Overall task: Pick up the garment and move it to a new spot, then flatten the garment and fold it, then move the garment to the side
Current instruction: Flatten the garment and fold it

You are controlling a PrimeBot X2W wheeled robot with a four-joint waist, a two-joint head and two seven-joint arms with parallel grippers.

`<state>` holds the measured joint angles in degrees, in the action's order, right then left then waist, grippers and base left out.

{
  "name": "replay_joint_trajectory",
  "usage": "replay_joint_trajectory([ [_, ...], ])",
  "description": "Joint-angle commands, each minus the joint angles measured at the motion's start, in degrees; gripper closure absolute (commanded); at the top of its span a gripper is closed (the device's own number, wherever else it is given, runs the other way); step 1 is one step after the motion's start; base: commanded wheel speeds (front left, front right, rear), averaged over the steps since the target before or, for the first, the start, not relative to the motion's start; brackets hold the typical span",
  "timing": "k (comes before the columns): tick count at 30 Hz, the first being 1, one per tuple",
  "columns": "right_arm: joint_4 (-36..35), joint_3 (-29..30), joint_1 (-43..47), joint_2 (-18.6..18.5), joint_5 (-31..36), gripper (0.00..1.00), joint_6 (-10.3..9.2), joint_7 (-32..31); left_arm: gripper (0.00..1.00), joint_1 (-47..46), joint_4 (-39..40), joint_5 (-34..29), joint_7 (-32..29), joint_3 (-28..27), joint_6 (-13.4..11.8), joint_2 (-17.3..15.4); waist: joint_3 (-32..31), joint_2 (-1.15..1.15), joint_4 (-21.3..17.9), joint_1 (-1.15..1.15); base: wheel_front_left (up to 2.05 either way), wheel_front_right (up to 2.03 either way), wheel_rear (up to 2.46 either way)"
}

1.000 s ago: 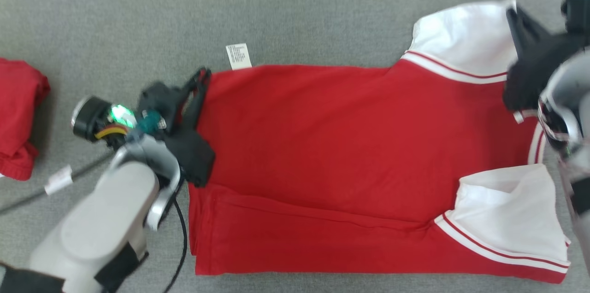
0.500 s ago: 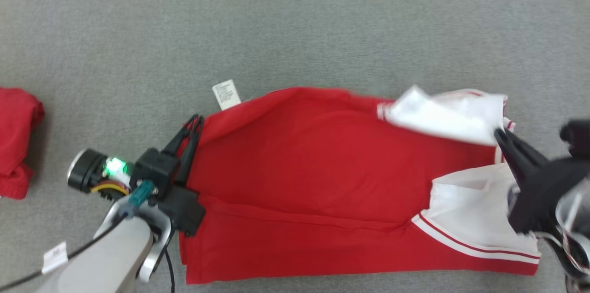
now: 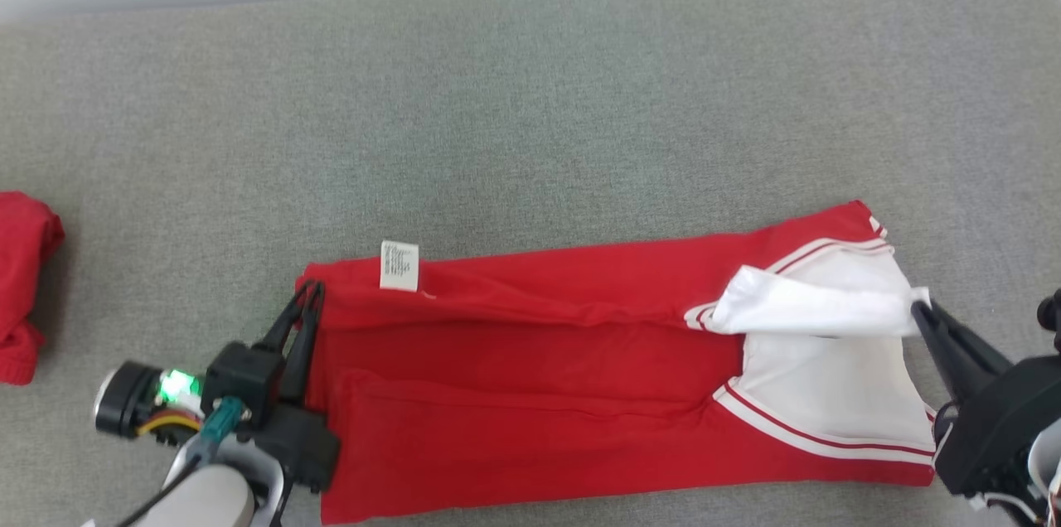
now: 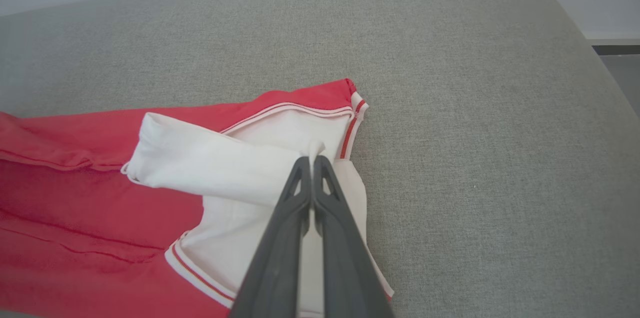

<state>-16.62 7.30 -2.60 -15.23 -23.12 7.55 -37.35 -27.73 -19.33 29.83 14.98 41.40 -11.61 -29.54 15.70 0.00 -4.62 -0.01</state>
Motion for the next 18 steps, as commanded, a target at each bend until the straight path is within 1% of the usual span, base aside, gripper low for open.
replay_joint_trajectory([
  [1, -0.23, 0.26, 0.98, 0.28, 0.48, 1.0, -0.15, -0.11, 1.0, 1.57, 0.07, -0.28, 0.24, -0.34, -0.26, 0.09, -0.44, 0.0, -0.05, 0.01, 0.0, 0.0, 0.0],
  [4, -0.28, 0.24, 2.33, 0.8, 0.56, 1.0, -0.15, -0.54, 1.0, 3.56, 0.32, -0.49, 0.25, -1.43, -0.3, 0.51, -1.12, 0.0, 0.06, 0.01, 0.0, 0.0, 0.0],
  [9, 0.27, 0.02, 4.61, 1.32, 0.94, 1.0, -0.15, -0.79, 1.0, 6.59, 0.07, -0.74, 0.23, -3.06, 0.31, 1.5, -2.12, 0.0, 0.24, 0.01, 0.0, 0.0, 0.0],
  [16, 2.95, -1.06, 6.74, 0.57, 2.58, 1.0, -0.15, -0.26, 1.0, 9.67, -0.72, -1.08, 0.22, -4.33, 0.6, 3.72, -3.24, 0.0, 0.34, 0.01, 0.0, 0.0, 0.0],
  [17, 3.39, -1.27, 6.86, 0.5, 2.75, 1.0, -0.15, 0.02, 0.83, 9.87, -0.88, -1.16, 0.23, -4.59, 0.73, 3.98, -3.32, 0.0, 0.32, 0.01, 0.0, 0.0, 0.0],
  [18, 3.92, -1.44, 6.91, 0.34, 3.08, 1.0, -0.15, 0.2, 0.63, 10.14, -1.06, -1.32, 0.23, -4.84, 0.89, 4.27, -3.4, 0.0, 0.3, 0.01, 0.0, 0.0, 0.0],
])
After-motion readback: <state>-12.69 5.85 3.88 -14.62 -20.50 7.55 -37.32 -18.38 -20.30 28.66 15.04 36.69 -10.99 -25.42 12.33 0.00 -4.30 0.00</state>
